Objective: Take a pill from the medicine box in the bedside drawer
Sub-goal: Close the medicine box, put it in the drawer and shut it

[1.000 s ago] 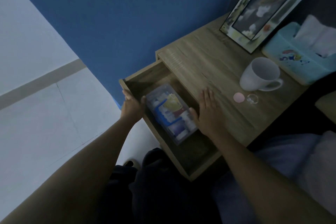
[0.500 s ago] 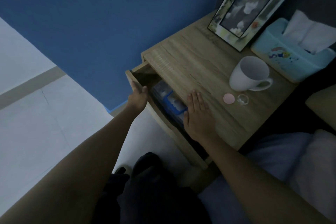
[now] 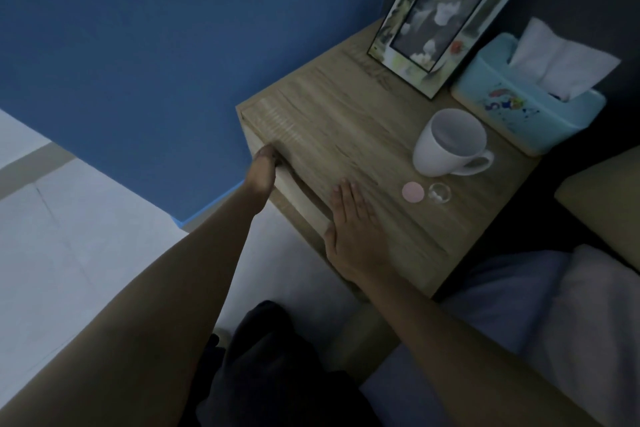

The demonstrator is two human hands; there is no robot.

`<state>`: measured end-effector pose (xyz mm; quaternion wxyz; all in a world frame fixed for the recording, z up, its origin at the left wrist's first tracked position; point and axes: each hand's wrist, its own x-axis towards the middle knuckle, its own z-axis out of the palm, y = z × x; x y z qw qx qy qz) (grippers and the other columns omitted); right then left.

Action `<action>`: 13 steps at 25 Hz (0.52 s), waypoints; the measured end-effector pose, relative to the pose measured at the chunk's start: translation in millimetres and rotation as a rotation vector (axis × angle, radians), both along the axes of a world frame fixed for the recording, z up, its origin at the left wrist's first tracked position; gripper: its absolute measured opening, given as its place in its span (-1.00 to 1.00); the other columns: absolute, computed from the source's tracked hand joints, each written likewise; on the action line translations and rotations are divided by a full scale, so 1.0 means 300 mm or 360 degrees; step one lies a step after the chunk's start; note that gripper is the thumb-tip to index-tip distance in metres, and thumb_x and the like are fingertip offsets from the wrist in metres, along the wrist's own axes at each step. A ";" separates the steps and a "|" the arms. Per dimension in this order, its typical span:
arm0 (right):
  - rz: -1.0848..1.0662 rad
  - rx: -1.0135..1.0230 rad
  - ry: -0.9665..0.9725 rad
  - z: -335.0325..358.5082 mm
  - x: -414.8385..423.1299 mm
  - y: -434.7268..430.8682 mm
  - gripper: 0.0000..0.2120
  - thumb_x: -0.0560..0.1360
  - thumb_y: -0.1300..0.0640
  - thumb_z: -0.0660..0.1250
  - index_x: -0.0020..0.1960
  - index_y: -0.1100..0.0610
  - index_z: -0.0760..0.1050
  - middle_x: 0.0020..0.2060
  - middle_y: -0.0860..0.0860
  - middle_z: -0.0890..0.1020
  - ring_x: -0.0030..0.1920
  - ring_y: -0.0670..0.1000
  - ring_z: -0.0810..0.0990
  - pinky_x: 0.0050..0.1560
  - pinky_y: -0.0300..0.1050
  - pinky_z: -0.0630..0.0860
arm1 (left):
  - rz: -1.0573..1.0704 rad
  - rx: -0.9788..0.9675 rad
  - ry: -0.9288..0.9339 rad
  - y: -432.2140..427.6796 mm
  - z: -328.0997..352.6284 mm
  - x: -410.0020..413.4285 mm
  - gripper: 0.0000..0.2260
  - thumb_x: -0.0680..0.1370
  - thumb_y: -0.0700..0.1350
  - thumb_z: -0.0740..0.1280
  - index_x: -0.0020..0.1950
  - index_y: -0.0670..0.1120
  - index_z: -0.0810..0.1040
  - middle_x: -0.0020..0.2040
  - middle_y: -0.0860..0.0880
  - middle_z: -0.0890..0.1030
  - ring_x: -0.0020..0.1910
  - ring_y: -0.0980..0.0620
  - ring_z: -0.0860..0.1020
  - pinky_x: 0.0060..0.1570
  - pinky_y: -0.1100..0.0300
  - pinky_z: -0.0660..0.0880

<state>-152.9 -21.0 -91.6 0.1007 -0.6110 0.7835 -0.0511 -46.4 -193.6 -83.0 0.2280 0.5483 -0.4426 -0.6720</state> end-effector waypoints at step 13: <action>0.0000 0.0118 -0.0124 0.042 0.015 -0.010 -0.41 0.59 0.04 -0.02 0.52 0.21 -0.15 0.55 0.12 -0.07 0.55 0.05 -0.13 0.52 -0.01 -0.11 | -0.0533 -0.0355 -0.0597 0.144 0.142 0.094 -0.47 0.63 0.12 -0.08 0.50 -0.16 0.16 0.52 -0.17 0.20 0.50 -0.11 0.17 0.46 0.05 0.07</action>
